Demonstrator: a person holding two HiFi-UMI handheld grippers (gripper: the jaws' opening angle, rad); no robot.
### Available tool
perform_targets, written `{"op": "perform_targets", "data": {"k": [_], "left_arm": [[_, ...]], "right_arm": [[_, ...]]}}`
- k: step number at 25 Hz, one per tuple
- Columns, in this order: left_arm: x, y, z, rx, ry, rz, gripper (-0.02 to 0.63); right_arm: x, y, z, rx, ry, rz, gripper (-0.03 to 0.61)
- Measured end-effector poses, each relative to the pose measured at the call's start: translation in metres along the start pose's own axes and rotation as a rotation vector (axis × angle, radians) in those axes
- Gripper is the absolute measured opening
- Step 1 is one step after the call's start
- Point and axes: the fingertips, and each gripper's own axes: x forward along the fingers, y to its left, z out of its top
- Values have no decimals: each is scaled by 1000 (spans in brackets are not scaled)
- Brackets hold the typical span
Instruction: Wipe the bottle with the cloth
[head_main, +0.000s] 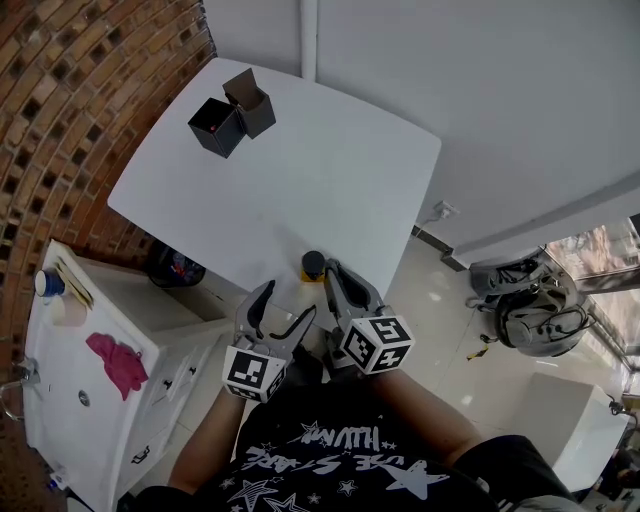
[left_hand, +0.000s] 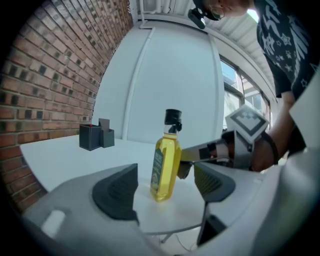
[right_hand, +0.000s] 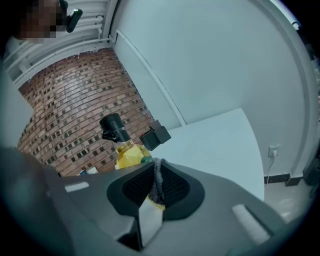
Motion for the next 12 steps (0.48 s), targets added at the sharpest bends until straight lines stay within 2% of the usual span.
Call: {"op": "perform_targets", "data": {"k": [6, 12], "left_arm": [[-11, -3, -3, -19, 28, 14, 354], [-12, -1, -7, -15, 35, 19, 354]], "right_arm": [[10, -11, -13, 27, 39, -17, 41], [16, -22, -27, 128, 87, -19, 41]]}}
